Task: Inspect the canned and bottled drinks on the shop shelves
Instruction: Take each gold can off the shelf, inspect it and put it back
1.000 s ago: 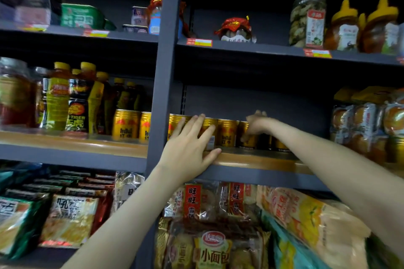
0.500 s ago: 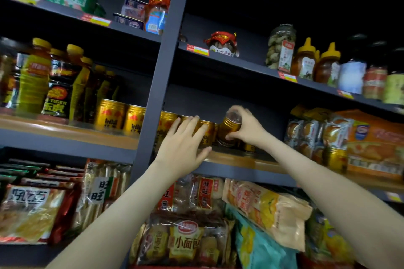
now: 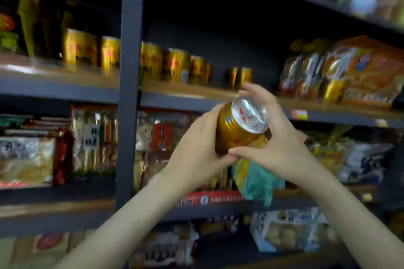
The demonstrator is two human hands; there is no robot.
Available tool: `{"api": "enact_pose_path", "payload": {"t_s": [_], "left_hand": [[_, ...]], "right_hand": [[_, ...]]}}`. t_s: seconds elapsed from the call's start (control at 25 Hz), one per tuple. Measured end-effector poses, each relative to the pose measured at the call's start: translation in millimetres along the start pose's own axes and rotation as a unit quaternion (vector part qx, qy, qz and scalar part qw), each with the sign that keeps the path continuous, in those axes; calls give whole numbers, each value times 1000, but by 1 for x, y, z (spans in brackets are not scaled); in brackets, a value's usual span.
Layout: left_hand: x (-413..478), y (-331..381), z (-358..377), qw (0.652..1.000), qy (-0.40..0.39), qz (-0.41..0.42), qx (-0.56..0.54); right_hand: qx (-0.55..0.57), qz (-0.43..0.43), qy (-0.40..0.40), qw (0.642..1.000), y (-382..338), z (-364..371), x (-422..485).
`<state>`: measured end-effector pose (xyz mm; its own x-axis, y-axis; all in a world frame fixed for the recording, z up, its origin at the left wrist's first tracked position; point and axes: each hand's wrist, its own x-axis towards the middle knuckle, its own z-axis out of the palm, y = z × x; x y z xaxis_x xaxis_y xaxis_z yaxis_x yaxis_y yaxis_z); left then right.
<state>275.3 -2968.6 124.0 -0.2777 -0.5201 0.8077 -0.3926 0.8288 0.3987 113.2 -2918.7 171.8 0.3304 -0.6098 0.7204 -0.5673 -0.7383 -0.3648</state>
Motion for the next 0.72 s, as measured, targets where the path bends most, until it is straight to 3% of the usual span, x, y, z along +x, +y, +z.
{"api": "enact_pose_path", "payload": {"t_s": [0.12,0.24,0.44,0.52,0.64,0.72], "left_hand": [[-79,-20,17,995,-32,-86,-35],[-144,-37,25,975,-73,-204,-47],[-186,-41,21,922,-81,-363,-111],[-189,-37,18,859,-67,-454,-226],[-195,-38,23,720,-31,-569,-397],[-198,-41,26,663,-21,-596,-452]], "right_hand": [[135,77,-71,985,25,50,-54],[157,138,-165,964,43,98,-92],[253,193,-247,915,66,138,-114],[279,160,-297,899,73,140,-119],[183,65,-397,897,76,143,-129],[126,19,-391,912,82,151,-136]]}}
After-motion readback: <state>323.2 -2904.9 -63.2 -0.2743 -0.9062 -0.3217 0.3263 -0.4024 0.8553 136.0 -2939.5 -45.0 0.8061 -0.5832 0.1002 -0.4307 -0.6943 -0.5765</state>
